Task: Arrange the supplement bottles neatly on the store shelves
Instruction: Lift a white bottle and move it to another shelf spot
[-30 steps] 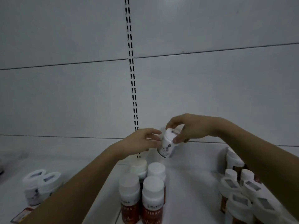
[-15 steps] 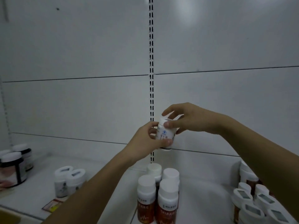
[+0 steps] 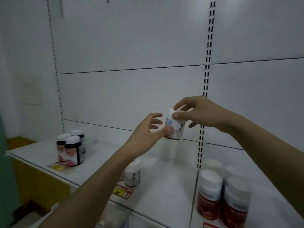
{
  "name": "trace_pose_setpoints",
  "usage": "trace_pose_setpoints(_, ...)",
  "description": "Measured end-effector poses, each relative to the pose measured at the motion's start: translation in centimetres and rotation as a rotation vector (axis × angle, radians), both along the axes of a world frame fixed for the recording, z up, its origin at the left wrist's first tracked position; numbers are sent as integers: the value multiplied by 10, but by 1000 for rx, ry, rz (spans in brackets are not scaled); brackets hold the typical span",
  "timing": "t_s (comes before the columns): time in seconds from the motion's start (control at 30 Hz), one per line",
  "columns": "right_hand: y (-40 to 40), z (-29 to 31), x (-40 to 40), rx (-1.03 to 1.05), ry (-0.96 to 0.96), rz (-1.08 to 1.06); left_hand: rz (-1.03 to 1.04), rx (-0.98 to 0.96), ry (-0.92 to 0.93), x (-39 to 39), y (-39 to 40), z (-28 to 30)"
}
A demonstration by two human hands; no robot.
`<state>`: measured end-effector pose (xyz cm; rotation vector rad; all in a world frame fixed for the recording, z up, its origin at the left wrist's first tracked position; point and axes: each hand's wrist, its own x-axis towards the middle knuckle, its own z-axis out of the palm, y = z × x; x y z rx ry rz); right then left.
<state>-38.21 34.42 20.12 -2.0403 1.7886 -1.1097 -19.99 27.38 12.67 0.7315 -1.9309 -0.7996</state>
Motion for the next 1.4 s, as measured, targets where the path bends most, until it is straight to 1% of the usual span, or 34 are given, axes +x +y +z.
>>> trace_pose_setpoints(0.07,-19,-15,24,12,-37,-36,100,-10,30,38,-22,-12)
trace_pose_setpoints(0.17,-47,-43,61,72,-74,-77,234,23,-37,95,-57,-42)
trace_pose_setpoints(0.27,-76,-62,93,100,-85,-159,305,98,-101,138,-91,-84)
trace_pose_setpoints(0.33,-94,-71,111,122,-77,-225,290,135,-207,151,-108,-113)
trace_pose_setpoints(0.4,-110,-77,127,170,-49,-270,241,121,-352,158,-121,-137)
trace_pose_setpoints(0.47,-124,-81,141,231,-21,-302,211,38,-484,161,-130,-153)
trace_pose_setpoints(0.57,-142,-84,156,305,-5,-346,206,-154,-644,159,-134,-163)
trace_pose_setpoints(0.67,-153,-91,163,395,-1,-376,190,-133,-734,158,-137,-163)
trace_pose_setpoints(0.73,-159,-99,167,459,-5,-384,180,-124,-749,159,-139,-166)
trace_pose_setpoints(0.87,-167,-106,170,509,14,-384,216,-195,-770,159,-139,-168)
trace_pose_setpoints(1.07,-171,-110,172,592,-7,-350,185,-122,-782,158,-138,-169)
trace_pose_setpoints(1.4,-168,-111,178,611,-17,-382,191,-120,-784,158,-139,-171)
